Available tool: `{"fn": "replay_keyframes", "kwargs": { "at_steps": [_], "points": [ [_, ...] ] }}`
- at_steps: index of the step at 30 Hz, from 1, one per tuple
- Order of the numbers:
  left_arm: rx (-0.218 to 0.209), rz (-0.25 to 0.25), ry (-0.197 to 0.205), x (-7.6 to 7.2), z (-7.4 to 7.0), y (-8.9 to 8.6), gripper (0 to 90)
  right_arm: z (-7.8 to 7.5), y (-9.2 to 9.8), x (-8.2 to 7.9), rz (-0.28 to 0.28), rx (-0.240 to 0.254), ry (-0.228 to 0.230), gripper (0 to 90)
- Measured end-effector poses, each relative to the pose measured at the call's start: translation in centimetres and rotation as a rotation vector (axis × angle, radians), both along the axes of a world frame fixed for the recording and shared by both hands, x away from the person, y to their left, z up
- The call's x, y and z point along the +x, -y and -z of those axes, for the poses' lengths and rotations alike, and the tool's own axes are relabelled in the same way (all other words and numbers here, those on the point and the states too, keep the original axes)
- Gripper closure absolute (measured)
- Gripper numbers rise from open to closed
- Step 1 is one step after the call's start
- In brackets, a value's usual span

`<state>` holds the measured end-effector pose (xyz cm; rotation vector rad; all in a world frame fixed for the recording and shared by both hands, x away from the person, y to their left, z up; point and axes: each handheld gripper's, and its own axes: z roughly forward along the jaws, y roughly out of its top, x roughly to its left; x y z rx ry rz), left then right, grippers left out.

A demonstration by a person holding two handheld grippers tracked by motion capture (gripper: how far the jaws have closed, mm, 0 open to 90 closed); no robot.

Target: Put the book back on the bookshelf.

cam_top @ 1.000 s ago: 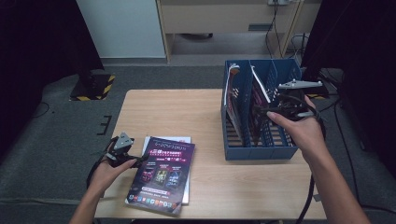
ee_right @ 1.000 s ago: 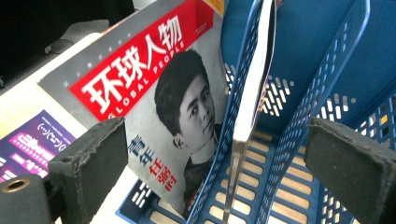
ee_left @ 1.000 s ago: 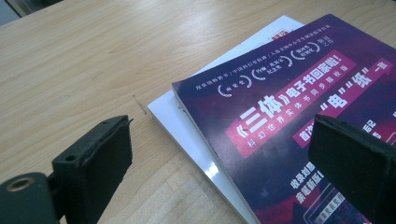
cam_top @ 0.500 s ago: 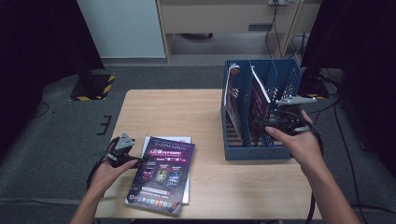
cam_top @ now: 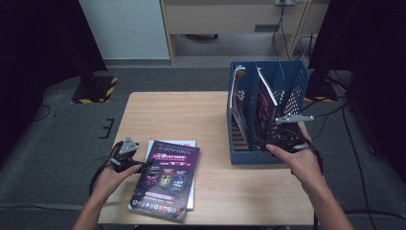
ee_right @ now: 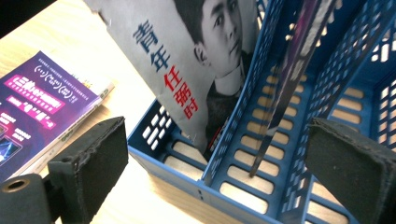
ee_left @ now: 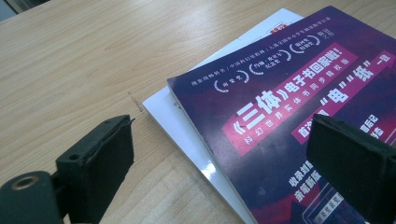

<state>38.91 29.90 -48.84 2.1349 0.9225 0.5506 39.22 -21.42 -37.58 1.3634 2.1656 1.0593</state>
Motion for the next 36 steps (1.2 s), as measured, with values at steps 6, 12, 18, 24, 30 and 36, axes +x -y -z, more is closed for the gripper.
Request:
{"fn": "replay_keyframes", "kwargs": {
  "at_steps": [6,12,18,24,30,36],
  "points": [
    [0.011,0.001,0.001,0.0,0.1,0.0,8.0,1.4,-0.5,-0.6,-0.018,-0.007,-0.005,6.8],
    [0.011,-0.024,0.007,0.1,0.0,-0.1,8.5,2.9,-1.3,-1.3,-0.045,0.004,-0.019,7.4],
    [0.001,-0.021,0.013,0.0,-0.1,-0.1,12.5,4.0,-2.8,-1.7,-0.078,0.015,-0.024,8.4],
    [0.001,-0.015,0.015,-0.1,-0.2,0.0,12.6,4.8,-4.8,-2.1,-0.116,0.027,-0.022,9.7],
    [-0.004,-0.015,0.017,-0.1,-0.3,0.0,12.9,5.7,-6.9,-2.4,-0.154,0.025,-0.032,9.5],
    [0.000,-0.009,0.013,-0.1,-0.2,0.2,14.4,6.3,-8.8,-2.3,-0.187,0.036,-0.035,10.2]
  ]
}}
